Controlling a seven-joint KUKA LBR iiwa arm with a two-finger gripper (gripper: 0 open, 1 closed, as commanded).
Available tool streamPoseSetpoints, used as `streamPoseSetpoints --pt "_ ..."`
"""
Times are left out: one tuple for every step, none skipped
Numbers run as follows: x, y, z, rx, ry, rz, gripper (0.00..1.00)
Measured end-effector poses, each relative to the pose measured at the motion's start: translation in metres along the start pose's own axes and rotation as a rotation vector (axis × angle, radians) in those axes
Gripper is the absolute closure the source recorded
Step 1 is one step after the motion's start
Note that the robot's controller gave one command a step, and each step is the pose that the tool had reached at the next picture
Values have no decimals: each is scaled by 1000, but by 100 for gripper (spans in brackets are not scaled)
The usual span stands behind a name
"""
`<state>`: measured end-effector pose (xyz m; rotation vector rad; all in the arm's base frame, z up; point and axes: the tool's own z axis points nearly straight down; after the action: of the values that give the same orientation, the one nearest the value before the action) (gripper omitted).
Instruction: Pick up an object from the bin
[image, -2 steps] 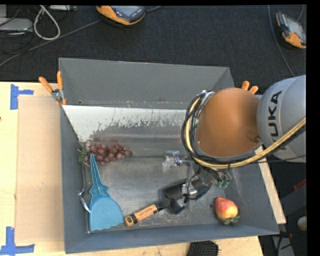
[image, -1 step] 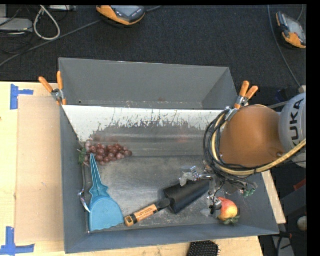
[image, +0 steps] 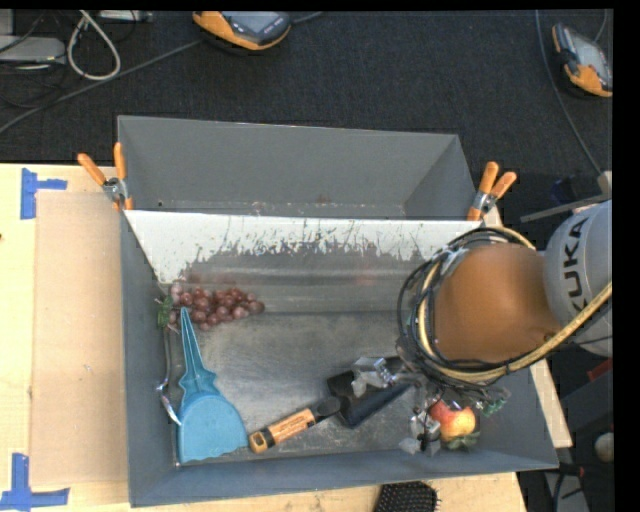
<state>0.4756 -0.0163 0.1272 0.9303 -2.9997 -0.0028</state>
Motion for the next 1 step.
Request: streamPoseSetpoints --pt "-41 16 -39 -1 -1 138 0"
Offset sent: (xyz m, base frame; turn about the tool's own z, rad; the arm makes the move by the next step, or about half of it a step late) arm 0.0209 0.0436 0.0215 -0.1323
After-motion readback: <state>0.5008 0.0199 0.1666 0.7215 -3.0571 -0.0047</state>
